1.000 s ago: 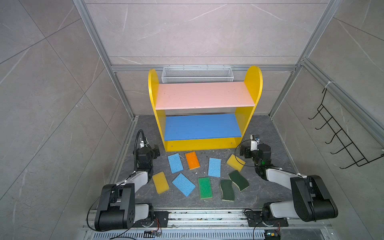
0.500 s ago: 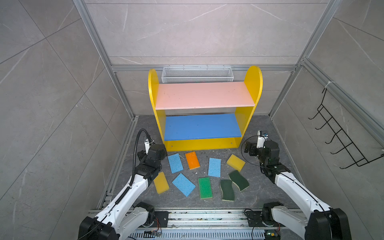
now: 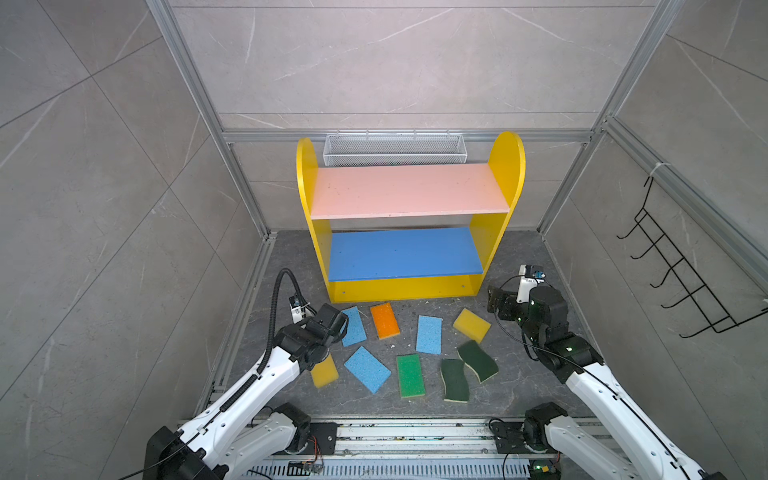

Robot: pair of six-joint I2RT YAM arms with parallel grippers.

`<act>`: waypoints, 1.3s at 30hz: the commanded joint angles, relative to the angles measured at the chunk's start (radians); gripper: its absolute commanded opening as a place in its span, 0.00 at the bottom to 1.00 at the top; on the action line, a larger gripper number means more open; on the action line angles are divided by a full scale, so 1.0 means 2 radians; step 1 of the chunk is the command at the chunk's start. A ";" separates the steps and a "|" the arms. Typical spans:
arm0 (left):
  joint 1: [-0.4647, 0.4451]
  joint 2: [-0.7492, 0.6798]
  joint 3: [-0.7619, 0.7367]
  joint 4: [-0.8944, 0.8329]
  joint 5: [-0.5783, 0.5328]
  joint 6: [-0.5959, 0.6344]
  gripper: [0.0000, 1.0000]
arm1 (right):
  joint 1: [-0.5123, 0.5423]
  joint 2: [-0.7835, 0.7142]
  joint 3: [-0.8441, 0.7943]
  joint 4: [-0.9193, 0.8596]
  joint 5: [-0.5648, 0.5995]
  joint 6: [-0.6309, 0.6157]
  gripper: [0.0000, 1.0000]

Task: Place and organize the cleaning sponges onto the shelf
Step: 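Lower the left gripper over the yellow sponge while the right arm moves toward the shelf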

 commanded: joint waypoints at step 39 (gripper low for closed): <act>-0.012 0.004 -0.130 0.068 0.173 -0.024 1.00 | 0.026 0.097 0.042 -0.077 -0.114 0.042 0.96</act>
